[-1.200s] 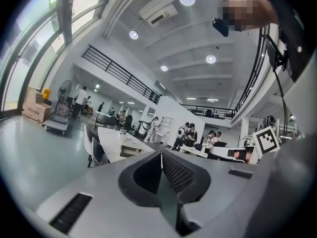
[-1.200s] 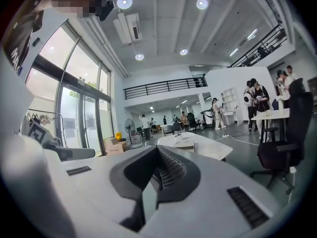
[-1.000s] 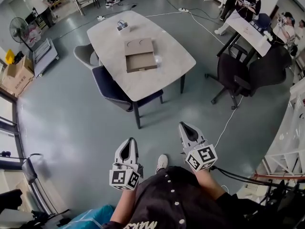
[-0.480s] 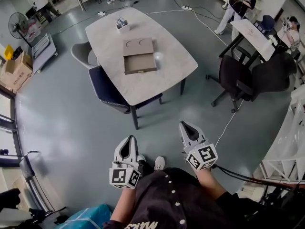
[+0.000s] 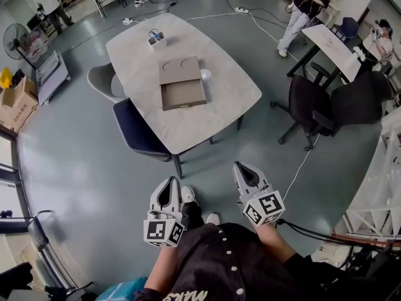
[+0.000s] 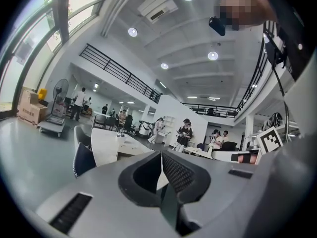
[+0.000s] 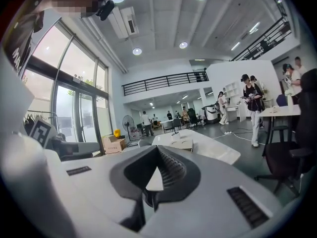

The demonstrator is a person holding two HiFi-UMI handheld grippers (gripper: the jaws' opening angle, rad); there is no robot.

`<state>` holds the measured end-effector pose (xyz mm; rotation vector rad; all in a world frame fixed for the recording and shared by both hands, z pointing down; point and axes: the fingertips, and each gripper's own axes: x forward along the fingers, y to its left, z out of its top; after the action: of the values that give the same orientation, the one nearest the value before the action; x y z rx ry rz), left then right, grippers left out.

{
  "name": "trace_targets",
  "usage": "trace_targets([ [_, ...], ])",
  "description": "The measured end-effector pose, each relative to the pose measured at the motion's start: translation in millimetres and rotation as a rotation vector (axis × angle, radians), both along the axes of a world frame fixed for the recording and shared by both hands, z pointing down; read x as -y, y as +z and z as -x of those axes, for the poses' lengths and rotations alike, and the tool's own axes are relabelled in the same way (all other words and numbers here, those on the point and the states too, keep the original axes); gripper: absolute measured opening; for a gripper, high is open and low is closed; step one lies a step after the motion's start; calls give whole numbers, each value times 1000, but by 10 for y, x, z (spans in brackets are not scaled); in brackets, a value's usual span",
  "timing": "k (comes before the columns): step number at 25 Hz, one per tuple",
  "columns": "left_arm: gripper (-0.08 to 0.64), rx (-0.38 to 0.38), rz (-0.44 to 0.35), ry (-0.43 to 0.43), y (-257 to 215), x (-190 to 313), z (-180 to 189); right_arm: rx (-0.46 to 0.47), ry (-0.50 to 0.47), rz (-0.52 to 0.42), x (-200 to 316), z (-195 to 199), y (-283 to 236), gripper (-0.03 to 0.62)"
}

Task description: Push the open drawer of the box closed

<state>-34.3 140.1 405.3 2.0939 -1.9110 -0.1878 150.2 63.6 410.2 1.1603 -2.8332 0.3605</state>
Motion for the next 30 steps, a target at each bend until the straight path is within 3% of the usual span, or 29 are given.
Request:
trace_targets([
  [7,18,21,-55,93,-152,668,254,6,20,-31,628,381,-119,-3],
  [19,18,27,-59,107,-244,1420,932,18,51,-41,1370,1014,-230,-3],
  [30,18,22,6,154,-130,1784,1016,30,37,81,1657,1219,29,-3],
])
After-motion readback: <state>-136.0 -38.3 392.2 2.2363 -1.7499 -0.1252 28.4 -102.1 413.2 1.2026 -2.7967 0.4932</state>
